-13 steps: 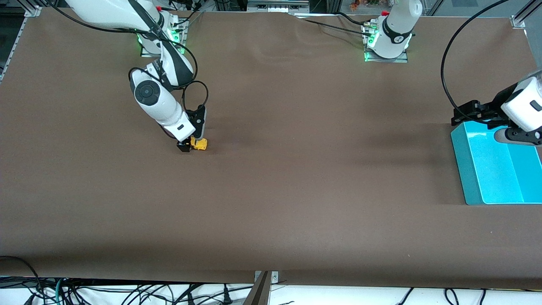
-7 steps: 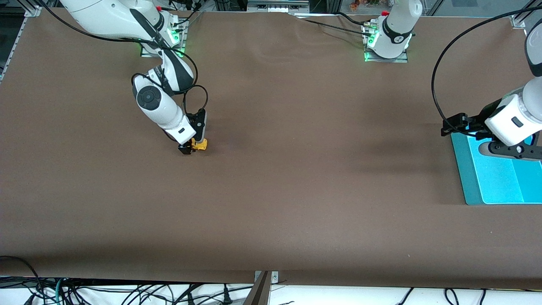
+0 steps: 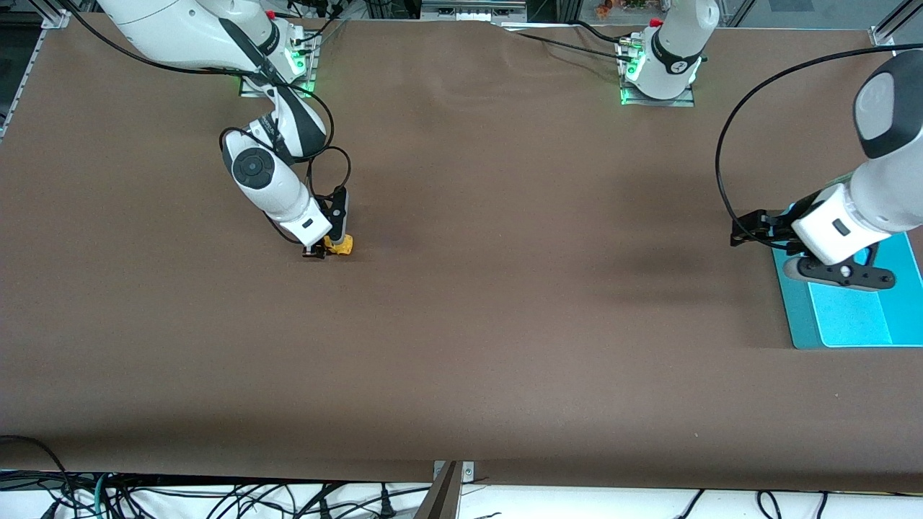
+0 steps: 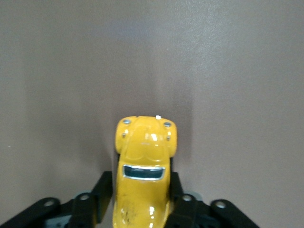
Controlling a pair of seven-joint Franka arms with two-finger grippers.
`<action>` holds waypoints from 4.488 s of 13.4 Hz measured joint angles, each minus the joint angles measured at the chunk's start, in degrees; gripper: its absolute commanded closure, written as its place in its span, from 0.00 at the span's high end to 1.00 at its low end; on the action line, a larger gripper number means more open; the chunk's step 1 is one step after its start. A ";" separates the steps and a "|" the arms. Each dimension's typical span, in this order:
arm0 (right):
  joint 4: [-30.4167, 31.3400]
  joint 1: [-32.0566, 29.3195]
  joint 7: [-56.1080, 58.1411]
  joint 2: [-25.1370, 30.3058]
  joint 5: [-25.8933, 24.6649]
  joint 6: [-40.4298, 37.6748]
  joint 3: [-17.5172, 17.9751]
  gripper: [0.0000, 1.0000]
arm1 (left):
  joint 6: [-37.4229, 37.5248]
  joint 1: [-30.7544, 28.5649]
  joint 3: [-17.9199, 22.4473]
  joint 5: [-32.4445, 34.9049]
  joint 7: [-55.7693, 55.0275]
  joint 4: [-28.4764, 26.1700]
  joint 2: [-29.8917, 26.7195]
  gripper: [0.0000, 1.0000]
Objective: Wind and store yellow beetle car
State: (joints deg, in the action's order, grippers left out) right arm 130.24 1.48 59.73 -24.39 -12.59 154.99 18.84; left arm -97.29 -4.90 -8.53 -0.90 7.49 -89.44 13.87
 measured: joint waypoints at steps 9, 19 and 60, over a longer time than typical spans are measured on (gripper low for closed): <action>0.04 0.01 0.02 0.22 -0.15 -0.58 -0.96 0.21 | -2.78 0.28 -0.98 0.00 21.68 -4.68 0.06 1.00; 1.11 -0.15 15.14 2.56 -0.14 -4.10 -13.33 0.21 | -4.28 0.06 -0.83 0.00 51.57 -7.18 0.35 1.00; -17.03 -0.30 -7.58 11.51 8.34 -32.39 -17.82 1.00 | -22.11 -7.35 -2.13 2.47 85.91 -21.54 -1.53 1.00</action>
State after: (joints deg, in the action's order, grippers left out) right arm 113.21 1.17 52.15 -12.88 -4.24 122.60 1.02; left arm -119.40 -12.25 -10.66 1.56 93.40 -110.98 12.34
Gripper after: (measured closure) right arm 0.000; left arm 0.000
